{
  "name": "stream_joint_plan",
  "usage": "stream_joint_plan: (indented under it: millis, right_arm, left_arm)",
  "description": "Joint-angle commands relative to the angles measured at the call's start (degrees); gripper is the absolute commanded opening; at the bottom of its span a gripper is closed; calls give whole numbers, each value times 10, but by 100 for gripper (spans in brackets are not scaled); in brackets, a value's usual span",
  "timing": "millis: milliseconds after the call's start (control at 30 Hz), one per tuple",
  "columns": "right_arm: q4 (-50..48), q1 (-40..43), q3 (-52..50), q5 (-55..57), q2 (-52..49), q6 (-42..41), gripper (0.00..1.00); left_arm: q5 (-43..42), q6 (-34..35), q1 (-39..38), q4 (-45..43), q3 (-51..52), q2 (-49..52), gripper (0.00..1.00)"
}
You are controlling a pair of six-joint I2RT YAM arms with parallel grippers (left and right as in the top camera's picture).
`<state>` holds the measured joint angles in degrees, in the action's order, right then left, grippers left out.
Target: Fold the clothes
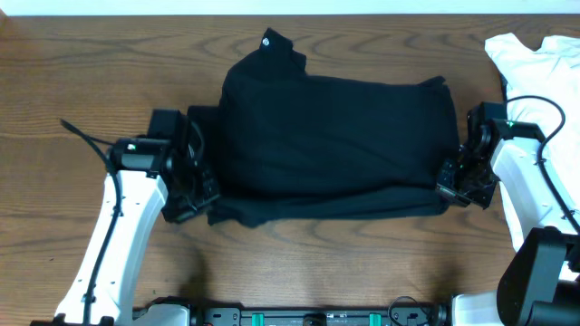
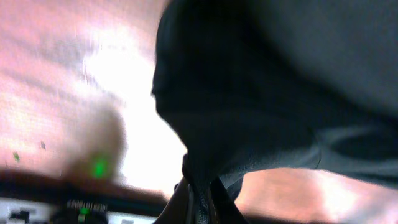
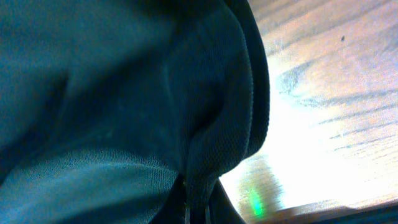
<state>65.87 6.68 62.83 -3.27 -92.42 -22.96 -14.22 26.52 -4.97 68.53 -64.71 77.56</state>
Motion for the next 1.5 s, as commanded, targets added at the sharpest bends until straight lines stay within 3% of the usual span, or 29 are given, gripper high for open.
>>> stream_joint_plan:
  millis: [0, 433, 733, 1267, 1467]
  right_arm:
    - [3, 0, 26, -5, 0, 10, 1]
    - [-23, 0, 77, -13, 0, 9, 1]
    - [-94, 0, 83, -12, 0, 10, 1]
    - [-217, 0, 80, 17, -20, 18, 1]
    - [-259, 0, 79, 17, -62, 18, 1]
  left_arm:
    - [31, -12, 1, -12, -42, -5, 6]
    - [45, -53, 1, -167, -69, -4, 6]
    - [44, -64, 1, -261, -69, 2, 6]
    - [49, -66, -31, -422, -69, 149, 6]
    - [110, -66, -31, -445, -69, 164, 6]
